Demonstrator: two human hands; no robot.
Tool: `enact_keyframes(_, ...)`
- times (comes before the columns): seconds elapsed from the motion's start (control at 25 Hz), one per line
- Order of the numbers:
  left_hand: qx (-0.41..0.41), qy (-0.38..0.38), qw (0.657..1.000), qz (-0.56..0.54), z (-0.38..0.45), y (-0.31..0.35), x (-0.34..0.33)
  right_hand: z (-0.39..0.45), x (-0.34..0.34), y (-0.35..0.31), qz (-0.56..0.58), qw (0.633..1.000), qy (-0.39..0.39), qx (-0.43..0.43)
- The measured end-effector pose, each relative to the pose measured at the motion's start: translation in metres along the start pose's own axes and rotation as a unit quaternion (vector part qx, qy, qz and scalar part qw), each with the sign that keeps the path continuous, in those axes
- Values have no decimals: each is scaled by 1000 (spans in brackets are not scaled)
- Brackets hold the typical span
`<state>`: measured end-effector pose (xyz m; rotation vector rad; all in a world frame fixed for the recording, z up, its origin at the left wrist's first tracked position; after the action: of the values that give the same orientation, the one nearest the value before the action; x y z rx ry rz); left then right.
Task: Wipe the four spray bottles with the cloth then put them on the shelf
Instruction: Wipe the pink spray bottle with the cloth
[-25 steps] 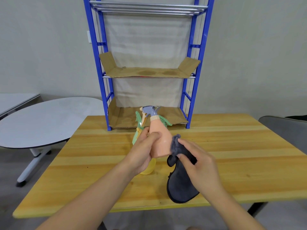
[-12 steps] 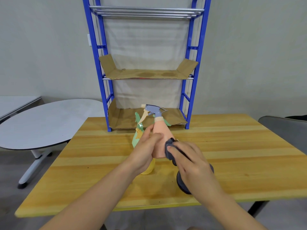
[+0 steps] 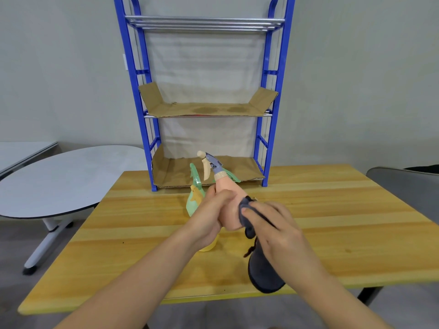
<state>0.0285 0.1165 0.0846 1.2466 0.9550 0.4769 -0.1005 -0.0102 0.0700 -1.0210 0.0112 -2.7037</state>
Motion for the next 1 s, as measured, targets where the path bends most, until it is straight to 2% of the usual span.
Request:
enact_keyframes(0.08, 13, -28, 999, -26, 1, 3, 1, -2, 1, 1, 13, 1000, 5, -4)
enact_keyframes(0.16, 8, -31, 999, 37, 3, 2, 2, -7, 2, -4, -3, 999, -12, 40)
enact_keyframes(0.24, 4, -21, 998, 66, 5, -1, 0, -7, 3, -1, -3, 999, -10, 34)
enact_keyframes(0.32, 6, -6, 999, 46, 7, -3, -3, -4, 6, 1, 29, 999, 6, -16)
enact_keyframes(0.48, -6, -1, 999, 38, 8, -4, -7, -9, 0, -4, -14, 999, -8, 29)
enact_keyframes(0.6, 22, -18, 999, -20, 9, -4, -4, -3, 5, 9, 34, 998, 32, -49)
enact_keyframes(0.76, 8, -22, 999, 34, 11, -6, -4, -7, 2, 6, -10, 1000, 8, 16)
enact_keyframes(0.88, 1, 4, 1000, 18, 12, -10, -9, -4, 2, 8, 10, 999, 17, -31)
enact_keyframes(1.0, 2, 17, 1000, 7, 13, -14, -12, -9, -5, 2, -32, 999, -13, 38)
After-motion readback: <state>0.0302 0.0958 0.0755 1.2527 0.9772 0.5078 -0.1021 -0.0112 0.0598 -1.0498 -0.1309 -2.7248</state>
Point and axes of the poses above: each hand's wrist, its own z-axis towards the middle knuckle, its own x-axis out of the back of the hand, y = z × x, the point moved 1 cm from there along z, towards the middle knuckle, and after that the axes turned 4 degrees about -x, right-handed, at the moved point
